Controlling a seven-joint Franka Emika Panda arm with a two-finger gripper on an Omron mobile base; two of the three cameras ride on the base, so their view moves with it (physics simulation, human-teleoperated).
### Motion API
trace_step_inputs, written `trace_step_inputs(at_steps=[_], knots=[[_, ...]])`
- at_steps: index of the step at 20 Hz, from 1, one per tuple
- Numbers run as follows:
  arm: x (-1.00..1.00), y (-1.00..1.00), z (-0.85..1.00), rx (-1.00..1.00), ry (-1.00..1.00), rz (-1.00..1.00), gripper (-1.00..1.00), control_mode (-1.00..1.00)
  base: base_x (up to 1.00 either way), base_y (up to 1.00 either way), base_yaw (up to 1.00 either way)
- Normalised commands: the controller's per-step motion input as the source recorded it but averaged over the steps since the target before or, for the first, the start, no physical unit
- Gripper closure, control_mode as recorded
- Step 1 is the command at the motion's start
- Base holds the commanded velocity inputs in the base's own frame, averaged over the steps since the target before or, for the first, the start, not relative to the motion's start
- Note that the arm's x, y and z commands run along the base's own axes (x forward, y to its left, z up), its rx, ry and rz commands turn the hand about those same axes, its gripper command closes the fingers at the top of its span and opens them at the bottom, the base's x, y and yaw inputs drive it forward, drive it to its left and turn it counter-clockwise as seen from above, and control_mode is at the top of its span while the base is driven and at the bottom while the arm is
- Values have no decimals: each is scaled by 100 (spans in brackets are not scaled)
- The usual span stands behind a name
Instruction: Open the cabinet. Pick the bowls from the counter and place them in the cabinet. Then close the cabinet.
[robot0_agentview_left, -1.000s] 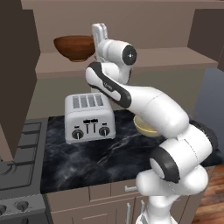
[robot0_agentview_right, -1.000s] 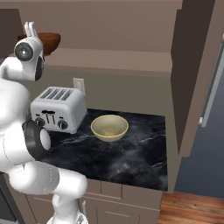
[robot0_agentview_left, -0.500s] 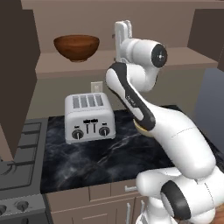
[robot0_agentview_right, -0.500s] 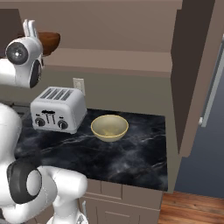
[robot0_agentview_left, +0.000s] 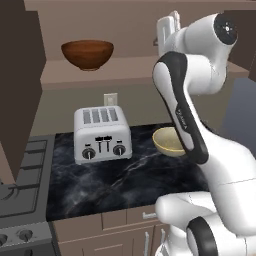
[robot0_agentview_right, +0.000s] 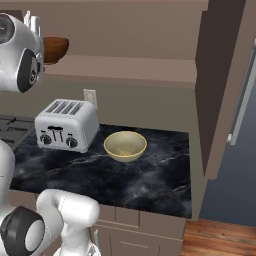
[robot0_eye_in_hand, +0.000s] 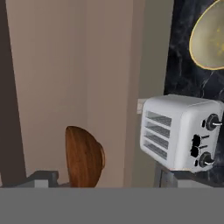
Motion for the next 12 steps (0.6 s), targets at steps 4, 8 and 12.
trace_step_inputs(at_steps=[4,8,12], knots=[[-81,-30,-8,0,2,0,-100,-100,0,0,0],[-88,-34,-41,0,-11,0,-100,-100,0,0,0],[-68,-48,-55,0,-4,0,-100,-100,0,0,0]])
